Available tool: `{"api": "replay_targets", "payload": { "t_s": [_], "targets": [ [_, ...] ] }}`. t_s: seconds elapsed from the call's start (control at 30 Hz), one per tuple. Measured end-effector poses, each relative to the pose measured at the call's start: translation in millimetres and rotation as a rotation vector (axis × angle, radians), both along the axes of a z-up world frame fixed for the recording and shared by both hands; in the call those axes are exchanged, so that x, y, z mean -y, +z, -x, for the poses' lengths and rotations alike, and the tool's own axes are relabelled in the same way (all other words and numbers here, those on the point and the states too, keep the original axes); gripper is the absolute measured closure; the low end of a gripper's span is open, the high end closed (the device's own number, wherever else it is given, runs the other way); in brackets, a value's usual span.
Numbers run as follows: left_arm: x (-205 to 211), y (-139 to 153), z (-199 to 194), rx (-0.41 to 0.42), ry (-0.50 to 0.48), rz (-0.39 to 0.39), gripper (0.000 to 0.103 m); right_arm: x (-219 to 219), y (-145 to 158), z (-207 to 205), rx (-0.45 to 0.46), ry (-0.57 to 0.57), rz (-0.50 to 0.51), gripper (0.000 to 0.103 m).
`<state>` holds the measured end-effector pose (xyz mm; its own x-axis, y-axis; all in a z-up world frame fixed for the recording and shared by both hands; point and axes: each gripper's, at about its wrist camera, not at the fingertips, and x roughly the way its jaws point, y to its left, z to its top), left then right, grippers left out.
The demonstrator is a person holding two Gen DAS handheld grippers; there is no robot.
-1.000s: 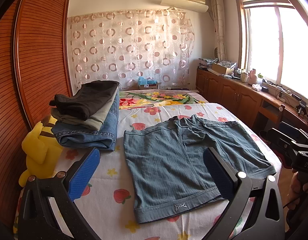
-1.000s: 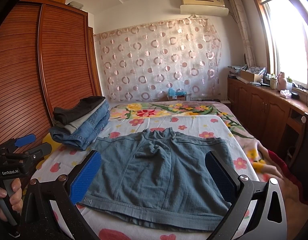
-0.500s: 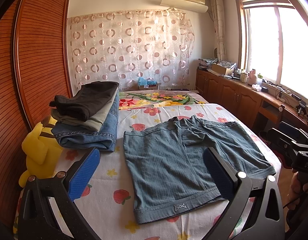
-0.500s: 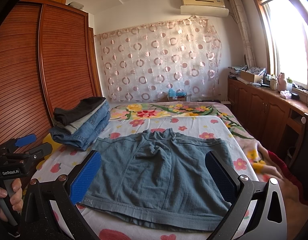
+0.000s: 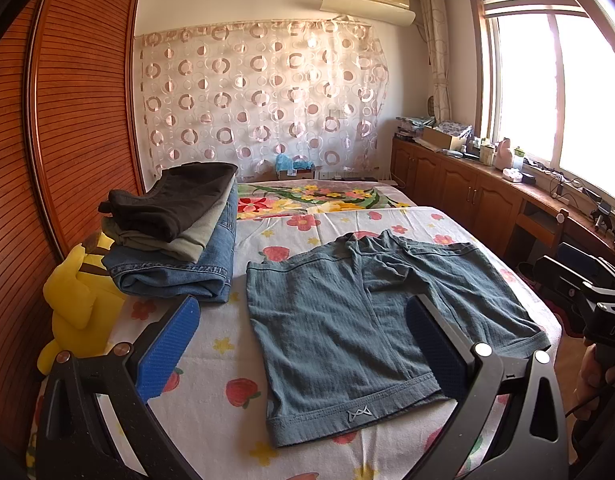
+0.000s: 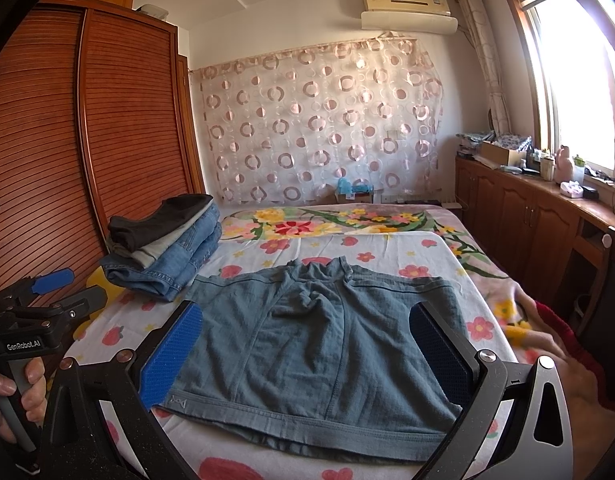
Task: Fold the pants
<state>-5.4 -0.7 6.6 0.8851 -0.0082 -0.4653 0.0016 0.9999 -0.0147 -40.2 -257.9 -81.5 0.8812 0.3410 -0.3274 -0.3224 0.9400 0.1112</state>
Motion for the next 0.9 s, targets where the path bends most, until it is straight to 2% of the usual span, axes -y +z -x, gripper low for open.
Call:
{"api": "replay_targets", "payload": {
  "t_s": [0.43,0.9],
  "targets": [
    [-1,-4,-2,-0.02,0.003,0.002,0.0,1,-2,-3,-0.012,0.003,0.004,0.0],
    [-14,-38,-21,-0.102,0.007,0.02,0.0,31,-13,-17,-0.076,-0.045,0.042,0.0]
  ]
}}
